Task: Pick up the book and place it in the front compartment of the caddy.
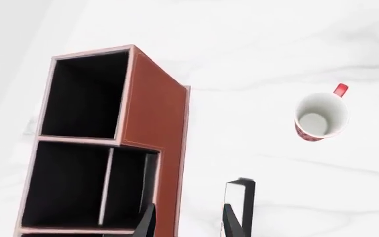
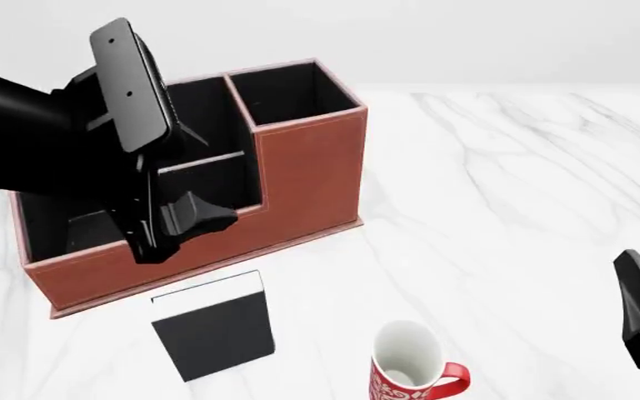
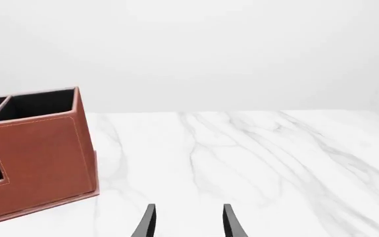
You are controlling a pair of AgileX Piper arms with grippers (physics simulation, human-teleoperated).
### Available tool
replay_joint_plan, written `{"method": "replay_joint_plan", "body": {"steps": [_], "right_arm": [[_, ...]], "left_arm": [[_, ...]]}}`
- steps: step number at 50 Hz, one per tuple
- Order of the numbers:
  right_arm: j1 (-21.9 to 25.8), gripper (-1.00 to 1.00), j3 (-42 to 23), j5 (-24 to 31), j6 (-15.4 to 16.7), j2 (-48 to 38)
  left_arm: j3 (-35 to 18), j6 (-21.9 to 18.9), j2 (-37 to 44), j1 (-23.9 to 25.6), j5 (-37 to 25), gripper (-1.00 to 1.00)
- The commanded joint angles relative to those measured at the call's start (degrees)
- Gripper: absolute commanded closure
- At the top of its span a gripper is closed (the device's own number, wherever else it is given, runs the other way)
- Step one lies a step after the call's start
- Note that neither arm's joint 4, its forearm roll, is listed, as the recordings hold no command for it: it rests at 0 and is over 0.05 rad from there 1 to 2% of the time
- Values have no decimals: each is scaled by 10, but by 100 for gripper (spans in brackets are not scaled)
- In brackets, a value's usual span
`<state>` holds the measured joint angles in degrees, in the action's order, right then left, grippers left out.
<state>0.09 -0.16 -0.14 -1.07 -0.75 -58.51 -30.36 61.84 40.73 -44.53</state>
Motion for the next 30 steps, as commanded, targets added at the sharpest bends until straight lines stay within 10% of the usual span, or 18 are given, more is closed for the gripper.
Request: {"method": "replay_joint_plan", "body": {"steps": [1,30], "right_arm": [[0,-100,0,1,1,1],[0,-100,0,1,1,1]], "left_arm": [[33,23,7,21,24,-100],[70,51,15,62,54,-100]]}}
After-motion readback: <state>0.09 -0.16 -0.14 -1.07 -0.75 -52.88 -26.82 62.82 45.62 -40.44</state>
